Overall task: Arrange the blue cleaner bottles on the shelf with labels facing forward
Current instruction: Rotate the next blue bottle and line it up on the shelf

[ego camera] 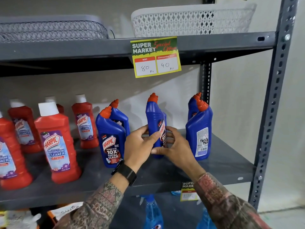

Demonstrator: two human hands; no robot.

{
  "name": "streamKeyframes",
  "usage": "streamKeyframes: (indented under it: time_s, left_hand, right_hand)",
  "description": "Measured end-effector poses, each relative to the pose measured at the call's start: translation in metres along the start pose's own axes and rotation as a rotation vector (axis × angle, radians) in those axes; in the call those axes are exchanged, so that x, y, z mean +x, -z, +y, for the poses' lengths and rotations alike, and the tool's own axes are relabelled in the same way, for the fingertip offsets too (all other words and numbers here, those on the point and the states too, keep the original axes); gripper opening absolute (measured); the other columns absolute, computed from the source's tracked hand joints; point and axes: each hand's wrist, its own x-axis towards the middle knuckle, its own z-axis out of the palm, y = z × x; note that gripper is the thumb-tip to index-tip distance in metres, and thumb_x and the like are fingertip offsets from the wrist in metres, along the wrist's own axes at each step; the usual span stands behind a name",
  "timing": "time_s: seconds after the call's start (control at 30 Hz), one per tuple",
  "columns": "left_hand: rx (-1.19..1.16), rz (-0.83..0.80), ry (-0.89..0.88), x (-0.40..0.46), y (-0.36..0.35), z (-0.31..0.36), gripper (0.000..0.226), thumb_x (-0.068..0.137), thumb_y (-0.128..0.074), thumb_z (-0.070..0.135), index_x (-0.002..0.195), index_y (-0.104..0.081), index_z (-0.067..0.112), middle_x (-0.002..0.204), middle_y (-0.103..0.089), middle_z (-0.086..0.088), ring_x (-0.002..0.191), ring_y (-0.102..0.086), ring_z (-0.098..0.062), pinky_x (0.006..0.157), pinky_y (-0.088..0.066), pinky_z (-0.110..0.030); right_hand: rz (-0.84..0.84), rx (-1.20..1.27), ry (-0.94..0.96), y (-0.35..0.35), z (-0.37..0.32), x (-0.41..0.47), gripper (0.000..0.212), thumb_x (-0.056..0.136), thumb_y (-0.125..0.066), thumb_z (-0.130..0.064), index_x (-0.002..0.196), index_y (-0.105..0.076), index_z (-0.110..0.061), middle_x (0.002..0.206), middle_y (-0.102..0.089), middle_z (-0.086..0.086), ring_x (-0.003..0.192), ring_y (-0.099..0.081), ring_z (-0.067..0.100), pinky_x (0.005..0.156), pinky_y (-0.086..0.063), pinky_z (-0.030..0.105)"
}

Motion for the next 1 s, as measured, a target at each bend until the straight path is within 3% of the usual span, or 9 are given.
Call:
streamKeyframes:
  time_s: [0.1, 0.2, 0.33, 0.43, 0.63, 0.73, 0.87, 0.93, 1.0]
  left_hand:
    - [-0.053, 0.013, 0.023, 0.005, 0.006, -0.005, 0.017, 0.094, -0.072, 0.028, 0.110, -0.075, 0.032, 0.103, -0.081, 0.007, 0.094, -0.079, -0.010, 0.088, -0.064, -0.043]
    - [-0.168, -0.047, 0.064, 0.007, 0.010, -0.006, 0.023, 0.097, -0.069, 0.019, 0.113, -0.072, 0.035, 0.109, -0.081, 0.004, 0.101, -0.078, -0.013, 0.093, -0.063, -0.042]
    - [-0.073, -0.193, 0.062, 0.006, 0.013, -0.012, 0.047, 0.096, -0.069, 0.013, 0.133, -0.059, 0.040, 0.122, -0.075, 0.009, 0.111, -0.071, -0.003, 0.093, -0.061, -0.027]
    - [0.004, -0.174, 0.068, 0.004, 0.011, -0.017, 0.059, 0.098, -0.065, 0.007, 0.145, -0.051, 0.040, 0.120, -0.071, 0.015, 0.103, -0.068, 0.012, 0.080, -0.058, -0.011]
    - [-0.008, -0.183, 0.134, 0.001, 0.010, -0.032, 0.062, 0.100, -0.062, 0.007, 0.152, -0.044, 0.036, 0.133, -0.066, 0.011, 0.115, -0.062, 0.004, 0.081, -0.058, -0.014]
    - [-0.016, -0.164, 0.142, -0.002, 0.009, -0.034, 0.059, 0.100, -0.063, 0.012, 0.150, -0.046, 0.037, 0.131, -0.067, 0.013, 0.118, -0.063, 0.001, 0.100, -0.057, -0.032]
    - [0.027, 0.041, 0.134, -0.020, 0.006, -0.037, 0.064, 0.096, -0.070, 0.023, 0.154, -0.044, 0.030, 0.131, -0.066, 0.009, 0.120, -0.064, -0.006, 0.102, -0.056, -0.036]
    - [0.120, 0.235, 0.054, -0.037, 0.001, -0.032, 0.056, 0.095, -0.070, 0.025, 0.148, -0.052, 0.025, 0.126, -0.068, 0.006, 0.115, -0.066, -0.008, 0.097, -0.057, -0.032]
    - [0.180, 0.313, -0.081, -0.052, -0.009, -0.020, 0.045, 0.096, -0.068, 0.024, 0.141, -0.059, 0.023, 0.117, -0.070, 0.008, 0.105, -0.067, -0.004, 0.088, -0.056, -0.023]
  right_hand:
    - [-0.090, 0.164, -0.041, 0.011, 0.003, 0.006, 0.082, 0.080, -0.087, -0.018, 0.149, -0.045, -0.029, 0.134, -0.064, 0.000, 0.121, -0.067, 0.018, 0.099, -0.059, 0.041]
    - [-0.092, 0.151, -0.044, 0.009, 0.001, 0.010, 0.072, 0.084, -0.081, -0.003, 0.146, -0.048, -0.024, 0.126, -0.068, 0.004, 0.115, -0.071, 0.022, 0.092, -0.061, 0.037]
    - [0.072, -0.109, -0.031, 0.000, -0.004, 0.003, 0.073, 0.075, -0.091, -0.019, 0.130, -0.045, -0.029, 0.119, -0.067, -0.005, 0.102, -0.070, 0.012, 0.083, -0.063, 0.033]
    - [0.115, -0.191, -0.040, -0.004, -0.002, -0.004, 0.072, 0.072, -0.093, -0.024, 0.123, -0.042, -0.030, 0.112, -0.066, -0.009, 0.100, -0.069, 0.012, 0.082, -0.062, 0.033]
    - [0.122, -0.270, -0.028, -0.008, 0.000, -0.010, 0.070, 0.069, -0.094, -0.027, 0.116, -0.041, -0.030, 0.111, -0.068, -0.007, 0.096, -0.070, 0.013, 0.073, -0.055, 0.021]
    - [0.110, -0.289, 0.002, -0.008, 0.000, -0.014, 0.073, 0.069, -0.094, -0.030, 0.121, -0.043, -0.029, 0.116, -0.068, -0.007, 0.102, -0.070, 0.014, 0.081, -0.058, 0.027]
    - [0.060, -0.293, 0.054, 0.011, 0.001, -0.035, 0.073, 0.079, -0.087, -0.021, 0.139, -0.046, -0.026, 0.108, -0.060, -0.022, 0.099, -0.064, 0.001, 0.084, -0.056, 0.020]
    - [0.153, -0.314, 0.109, 0.029, 0.002, -0.047, 0.055, 0.086, -0.081, -0.016, 0.133, -0.055, -0.026, 0.103, -0.066, -0.019, 0.085, -0.070, 0.000, 0.077, -0.058, 0.018]
    - [0.336, -0.295, 0.169, 0.047, 0.004, -0.057, 0.036, 0.089, -0.077, -0.014, 0.120, -0.063, -0.025, 0.093, -0.072, -0.014, 0.079, -0.070, 0.001, 0.071, -0.057, 0.017]
